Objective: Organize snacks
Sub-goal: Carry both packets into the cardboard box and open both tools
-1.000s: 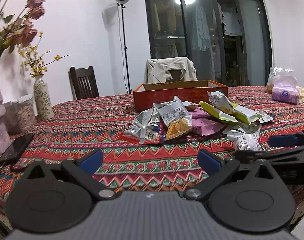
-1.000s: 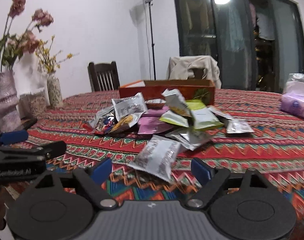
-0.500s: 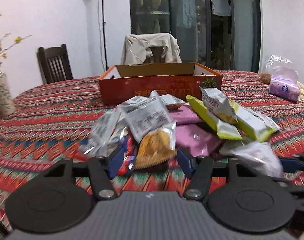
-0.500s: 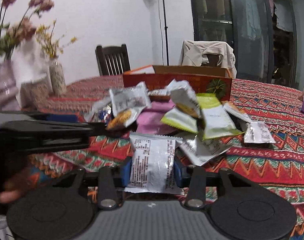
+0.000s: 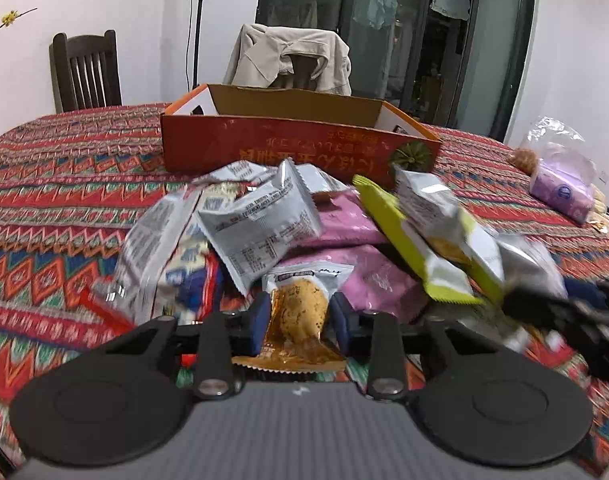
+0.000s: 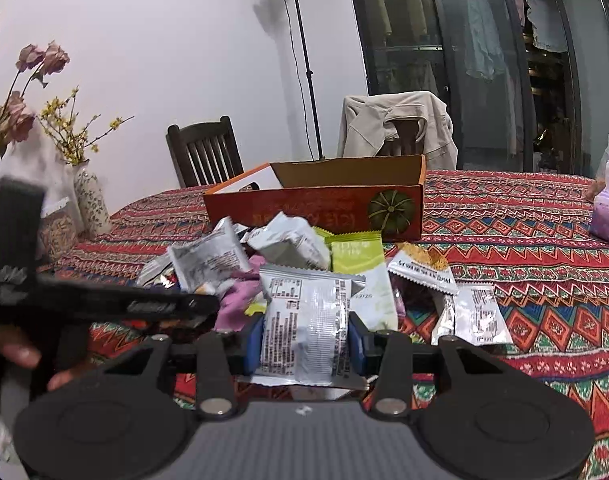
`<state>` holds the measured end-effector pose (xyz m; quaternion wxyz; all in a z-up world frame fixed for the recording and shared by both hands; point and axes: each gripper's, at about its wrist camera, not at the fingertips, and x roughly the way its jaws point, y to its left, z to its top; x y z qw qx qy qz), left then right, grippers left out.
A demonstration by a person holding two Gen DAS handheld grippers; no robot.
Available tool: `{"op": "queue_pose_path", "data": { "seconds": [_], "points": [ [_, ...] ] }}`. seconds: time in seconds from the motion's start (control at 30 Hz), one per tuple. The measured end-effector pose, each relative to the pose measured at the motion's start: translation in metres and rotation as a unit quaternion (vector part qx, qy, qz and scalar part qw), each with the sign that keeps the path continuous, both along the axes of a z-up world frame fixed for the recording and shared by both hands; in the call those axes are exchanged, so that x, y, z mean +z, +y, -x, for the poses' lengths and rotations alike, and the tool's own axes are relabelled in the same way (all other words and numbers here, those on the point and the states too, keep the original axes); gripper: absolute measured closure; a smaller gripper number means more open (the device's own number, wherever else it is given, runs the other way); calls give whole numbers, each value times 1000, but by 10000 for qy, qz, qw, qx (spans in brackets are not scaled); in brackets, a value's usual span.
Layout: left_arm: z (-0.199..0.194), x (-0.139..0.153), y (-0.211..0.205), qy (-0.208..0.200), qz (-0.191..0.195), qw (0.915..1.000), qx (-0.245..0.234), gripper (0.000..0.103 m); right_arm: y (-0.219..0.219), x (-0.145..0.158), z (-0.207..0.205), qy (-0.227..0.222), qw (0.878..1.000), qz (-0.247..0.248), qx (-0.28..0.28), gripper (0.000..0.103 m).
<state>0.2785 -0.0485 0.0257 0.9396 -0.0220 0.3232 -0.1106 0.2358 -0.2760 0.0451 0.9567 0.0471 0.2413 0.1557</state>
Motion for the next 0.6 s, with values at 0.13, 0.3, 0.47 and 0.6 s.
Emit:
{"op": "queue_pose_path", "data": {
  "seconds": [0.13,0.3,0.47,0.6],
  "points": [
    [18,17,7,-31,290,9996,-58,83,-7,5,-3,-17,10000,-49,20,62],
    [22,46,20,-375,532,9978,-101,83,-14,17,-11,-113,9999,-79,53,62],
    [-4,85,41,-777,815,9934,-216,83,-21,40,-27,-268,9995,-176,25,62],
    [-60,121,53,-1090,774,9902,-415,83,-24,74,-59,-561,9983,-71,109,62]
  ]
}}
